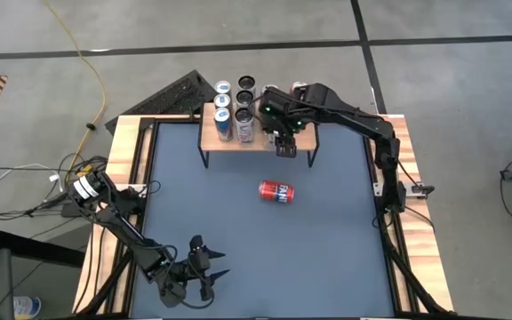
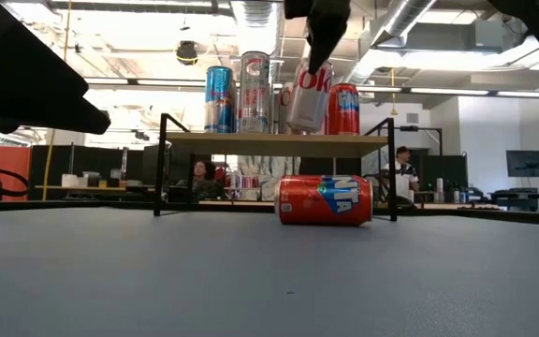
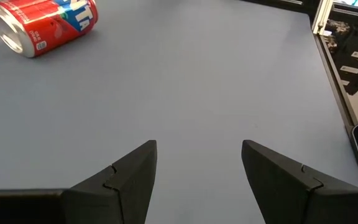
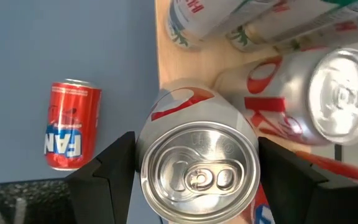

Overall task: Place canned beverage on shelf
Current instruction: Put the silver soda can on the shelf aligned with the other silver soda can

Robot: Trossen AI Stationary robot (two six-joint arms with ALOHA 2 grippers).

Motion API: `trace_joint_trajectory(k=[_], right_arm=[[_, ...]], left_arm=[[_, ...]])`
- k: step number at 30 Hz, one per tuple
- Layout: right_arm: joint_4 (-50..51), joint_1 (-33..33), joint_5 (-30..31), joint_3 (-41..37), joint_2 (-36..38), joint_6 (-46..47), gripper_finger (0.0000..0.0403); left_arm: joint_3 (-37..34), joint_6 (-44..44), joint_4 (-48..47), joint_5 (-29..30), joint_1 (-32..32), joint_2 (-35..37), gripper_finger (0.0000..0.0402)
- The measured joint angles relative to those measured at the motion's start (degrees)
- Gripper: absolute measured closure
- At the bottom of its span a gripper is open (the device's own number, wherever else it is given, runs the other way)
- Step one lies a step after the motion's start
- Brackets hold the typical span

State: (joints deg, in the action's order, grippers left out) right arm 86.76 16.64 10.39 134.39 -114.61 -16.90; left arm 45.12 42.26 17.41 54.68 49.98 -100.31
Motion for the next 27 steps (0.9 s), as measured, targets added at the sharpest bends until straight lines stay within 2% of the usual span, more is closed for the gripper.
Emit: trace_joint_trajectory(k=[16, 27], right_arm=[[-2.7, 0.0, 0.0, -0.7, -0.1, -1.2, 0.0128], [-4.0, 0.0, 0.2, -0.7, 0.1, -1.0, 0.0072]], left_arm=[[0.0, 0.0, 0.0, 0.0, 0.0, 0.0, 0.0177], [0.0, 0.0, 0.0, 0.0, 0.0, 0.0, 0.0177]])
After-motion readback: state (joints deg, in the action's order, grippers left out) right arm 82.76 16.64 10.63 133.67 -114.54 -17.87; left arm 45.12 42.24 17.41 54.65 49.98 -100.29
